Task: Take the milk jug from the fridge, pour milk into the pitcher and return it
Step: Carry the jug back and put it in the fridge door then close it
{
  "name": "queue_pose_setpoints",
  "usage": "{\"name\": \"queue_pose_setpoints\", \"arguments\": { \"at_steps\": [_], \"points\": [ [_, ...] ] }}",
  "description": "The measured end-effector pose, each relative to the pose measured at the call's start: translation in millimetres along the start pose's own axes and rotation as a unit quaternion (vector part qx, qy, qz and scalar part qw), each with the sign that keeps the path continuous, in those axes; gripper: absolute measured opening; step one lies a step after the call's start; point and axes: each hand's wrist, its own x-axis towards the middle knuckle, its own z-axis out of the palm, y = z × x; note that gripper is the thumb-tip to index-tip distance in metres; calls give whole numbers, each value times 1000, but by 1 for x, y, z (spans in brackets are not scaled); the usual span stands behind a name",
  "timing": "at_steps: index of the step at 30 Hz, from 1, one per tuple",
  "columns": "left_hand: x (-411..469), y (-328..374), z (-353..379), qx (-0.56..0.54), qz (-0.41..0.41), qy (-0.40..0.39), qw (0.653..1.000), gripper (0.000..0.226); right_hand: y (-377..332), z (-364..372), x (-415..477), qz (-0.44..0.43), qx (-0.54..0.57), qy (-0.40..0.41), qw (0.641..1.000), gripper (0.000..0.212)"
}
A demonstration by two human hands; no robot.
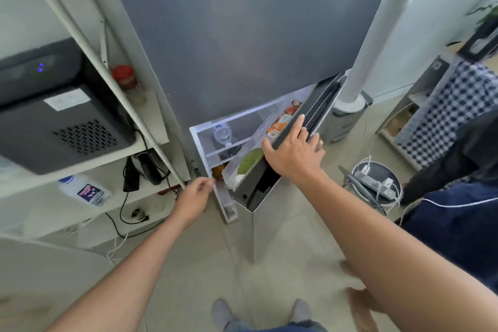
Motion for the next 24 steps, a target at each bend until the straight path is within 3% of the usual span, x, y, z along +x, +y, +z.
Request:
{"name": "queue_pose_setpoints", "arguments": {
  "at_steps": [3,7,13,20,24],
  "points": [
    [-19,24,-18,-6,22,54,998,23,-10,1,3,-24,-29,-10,999,126],
    [-36,36,-38,-19,66,120,990,29,-21,3,9,-53,-36,-15,998,124],
    [-47,48,-51,-8,121,216,969,29,-33,9,22,-117,-84,-36,989,103],
    [-53,70,-45,56,197,250,946,32,-36,25,27,-170,-127,-78,974,89],
    [-52,89,-33,119,212,216,945,40,-34,32,37,-204,-129,-81,967,86]
  ]
}}
